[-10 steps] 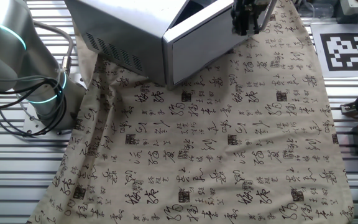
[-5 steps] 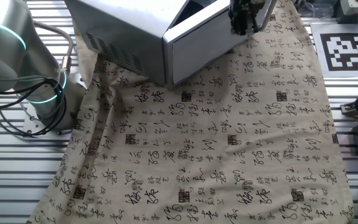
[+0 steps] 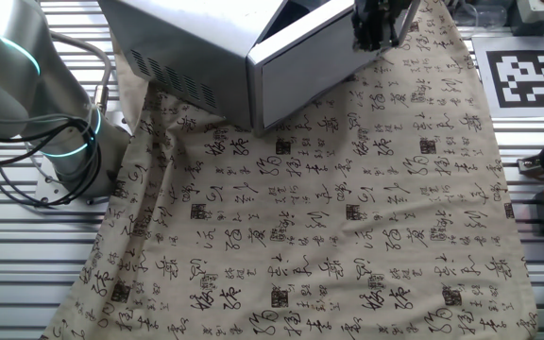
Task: Close the microwave door
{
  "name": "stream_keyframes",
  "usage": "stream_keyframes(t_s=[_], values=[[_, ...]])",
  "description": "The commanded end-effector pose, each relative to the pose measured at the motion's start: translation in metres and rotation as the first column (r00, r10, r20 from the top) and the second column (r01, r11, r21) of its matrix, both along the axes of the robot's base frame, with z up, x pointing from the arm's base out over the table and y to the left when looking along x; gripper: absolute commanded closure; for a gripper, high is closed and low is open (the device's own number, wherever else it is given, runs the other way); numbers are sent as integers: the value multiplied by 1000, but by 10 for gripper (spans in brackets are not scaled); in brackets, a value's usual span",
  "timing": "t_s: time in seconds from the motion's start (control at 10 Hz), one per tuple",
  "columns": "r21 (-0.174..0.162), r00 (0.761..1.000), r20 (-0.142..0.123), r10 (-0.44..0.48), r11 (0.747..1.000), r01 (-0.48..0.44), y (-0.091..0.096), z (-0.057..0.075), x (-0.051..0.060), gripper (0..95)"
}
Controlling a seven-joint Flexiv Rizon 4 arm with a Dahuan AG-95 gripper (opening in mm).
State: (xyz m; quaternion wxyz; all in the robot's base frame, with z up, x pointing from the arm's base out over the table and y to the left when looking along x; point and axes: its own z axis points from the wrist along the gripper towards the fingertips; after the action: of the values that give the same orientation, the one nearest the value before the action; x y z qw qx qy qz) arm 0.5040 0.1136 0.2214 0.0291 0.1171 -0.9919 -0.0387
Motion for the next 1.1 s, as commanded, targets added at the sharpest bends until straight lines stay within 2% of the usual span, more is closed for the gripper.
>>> stream_keyframes(t_s=[0.1,0.4,0.6,0.8,1.1], values=[[8,999,8,34,999,-34,0,0,0,950],[21,998,29,58,998,-58,0,0,0,950],[19,998,25,62,998,-63,0,0,0,950],[15,999,10,46,999,-46,0,0,0,950],[16,999,18,45,999,-46,0,0,0,950]])
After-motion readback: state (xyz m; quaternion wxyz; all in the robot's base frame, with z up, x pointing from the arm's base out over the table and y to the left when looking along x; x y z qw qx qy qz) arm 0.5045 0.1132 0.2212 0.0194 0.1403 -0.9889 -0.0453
